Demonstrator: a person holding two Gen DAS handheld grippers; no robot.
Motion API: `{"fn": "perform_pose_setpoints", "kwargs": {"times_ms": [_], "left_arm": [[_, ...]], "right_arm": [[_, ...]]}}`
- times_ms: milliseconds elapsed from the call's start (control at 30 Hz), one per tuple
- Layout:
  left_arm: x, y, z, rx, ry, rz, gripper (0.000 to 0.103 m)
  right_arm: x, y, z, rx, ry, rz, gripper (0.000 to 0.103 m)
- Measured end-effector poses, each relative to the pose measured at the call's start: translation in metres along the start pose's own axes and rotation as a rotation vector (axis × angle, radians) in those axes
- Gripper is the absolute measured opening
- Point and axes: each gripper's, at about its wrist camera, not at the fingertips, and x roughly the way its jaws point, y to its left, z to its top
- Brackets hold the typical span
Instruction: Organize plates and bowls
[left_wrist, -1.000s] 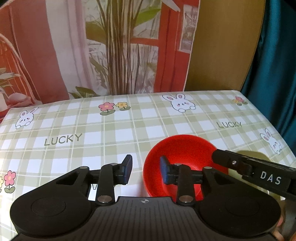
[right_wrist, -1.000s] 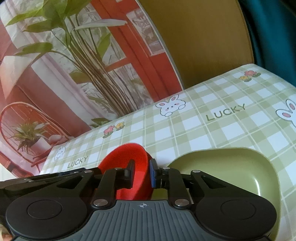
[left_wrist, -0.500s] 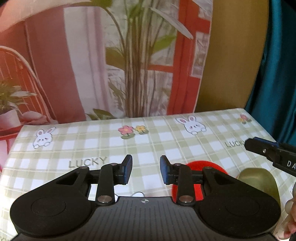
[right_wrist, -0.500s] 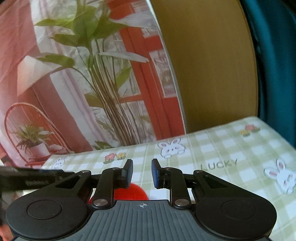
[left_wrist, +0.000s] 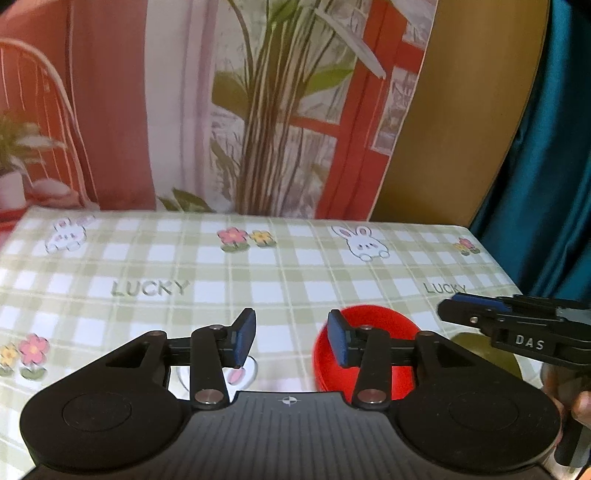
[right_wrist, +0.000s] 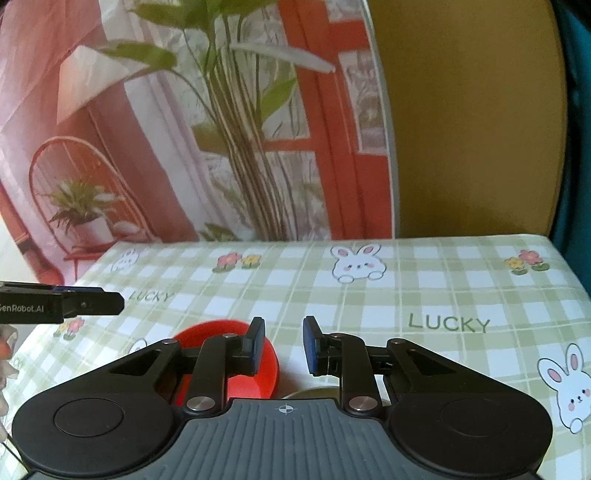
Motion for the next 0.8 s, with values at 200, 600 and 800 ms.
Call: {"fn": "perform_pose_setpoints", "kwargs": {"times_ms": [200,600,800], "left_arm": [[0.022,-0.007,-0.015,-0.023,0.048,-0.029,0.046],[0.05,-0.009,-0.046,-0.095,0.13,-0.045,0.045],[0.057,-0.007,-0.052,-0.131,0.145,-0.044,0.027]], "right_arm": [[0.015,0.001,-0.001,-0.041,0.065,0.03,0.024],[0.049,0.001,-0.001,0.016,0.213,0.034,0.024],[0.056,0.003,0.0,0.031,0.239,0.026,0.02]]}}
